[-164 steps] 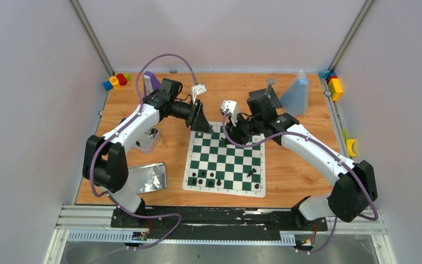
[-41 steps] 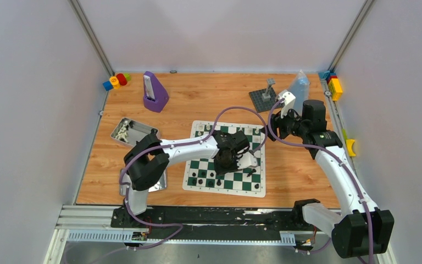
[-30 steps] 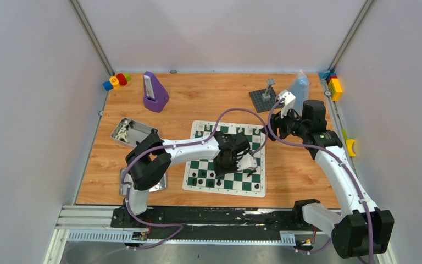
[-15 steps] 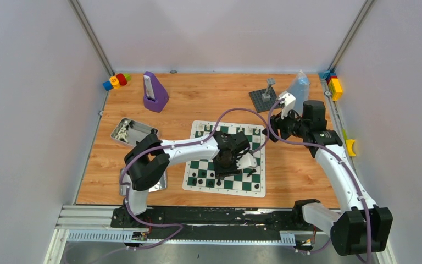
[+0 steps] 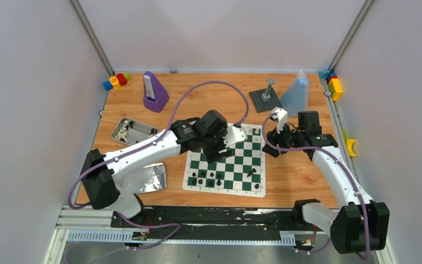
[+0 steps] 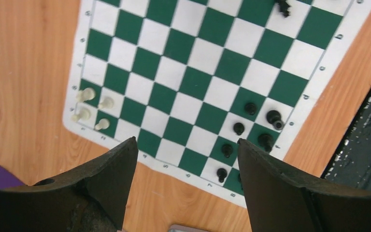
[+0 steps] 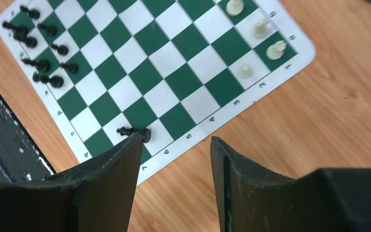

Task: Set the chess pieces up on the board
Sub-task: Place the chess piece on the chessboard, then pick up the chess piece from the chessboard.

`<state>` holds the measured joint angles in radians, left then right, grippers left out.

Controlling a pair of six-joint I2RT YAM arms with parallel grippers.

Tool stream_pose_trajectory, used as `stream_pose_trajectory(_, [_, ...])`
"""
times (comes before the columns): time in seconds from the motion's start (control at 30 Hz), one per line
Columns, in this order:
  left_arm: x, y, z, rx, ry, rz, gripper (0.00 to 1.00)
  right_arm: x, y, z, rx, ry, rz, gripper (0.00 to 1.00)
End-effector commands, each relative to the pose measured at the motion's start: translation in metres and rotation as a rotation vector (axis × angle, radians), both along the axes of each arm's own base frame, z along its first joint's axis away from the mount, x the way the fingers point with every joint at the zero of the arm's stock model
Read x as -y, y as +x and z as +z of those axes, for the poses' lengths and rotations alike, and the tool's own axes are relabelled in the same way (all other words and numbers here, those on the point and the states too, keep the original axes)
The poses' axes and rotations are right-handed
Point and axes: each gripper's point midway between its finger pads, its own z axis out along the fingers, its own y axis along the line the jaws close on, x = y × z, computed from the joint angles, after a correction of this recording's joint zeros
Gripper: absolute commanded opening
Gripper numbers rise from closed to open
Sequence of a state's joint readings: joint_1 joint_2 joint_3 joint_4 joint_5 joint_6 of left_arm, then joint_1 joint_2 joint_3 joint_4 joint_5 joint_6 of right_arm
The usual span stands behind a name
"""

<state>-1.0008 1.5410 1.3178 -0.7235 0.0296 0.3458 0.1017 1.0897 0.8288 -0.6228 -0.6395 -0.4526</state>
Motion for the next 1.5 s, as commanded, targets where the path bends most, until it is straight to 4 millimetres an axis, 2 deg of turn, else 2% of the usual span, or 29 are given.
stream_pose_trajectory(0.0, [-0.017, 0.024, 0.035, 0.036, -0.127, 0.082, 0.83, -0.016, -0.024, -0.029, -0.023, -0.037, 0.187, 0.55])
stream_pose_trajectory(0.13, [-0.039, 0.042, 0.056, 0.035, -0.203, 0.143, 0.84, -0.027, -0.036, -0.059, -0.059, -0.131, 0.289, 0.55])
stream_pose_trajectory(0.27, [-0.057, 0.053, 0.066, 0.02, -0.241, 0.186, 0.85, -0.035, -0.043, -0.08, -0.072, -0.229, 0.382, 0.55])
stream_pose_trajectory(0.47, [-0.074, 0.06, 0.064, 0.024, -0.232, 0.24, 0.86, -0.038, -0.044, -0.1, -0.069, -0.357, 0.474, 0.55])
stream_pose_trajectory(0.63, [-0.077, 0.062, 0.063, 0.025, -0.235, 0.253, 0.86, -0.038, -0.047, -0.114, -0.068, -0.451, 0.532, 0.54])
stream_pose_trajectory(0.93, [-0.08, 0.064, 0.061, 0.02, -0.235, 0.26, 0.86, -0.044, -0.041, -0.119, -0.042, -0.502, 0.56, 0.43])
stream_pose_trajectory(1.23, [-0.081, 0.064, 0.058, 0.018, -0.228, 0.261, 0.86, -0.05, -0.047, -0.122, -0.06, -0.499, 0.569, 0.27])
stream_pose_trajectory(1.47, [-0.082, 0.064, 0.056, 0.015, -0.222, 0.261, 0.86, -0.054, -0.045, -0.115, -0.06, -0.479, 0.539, 0.13])
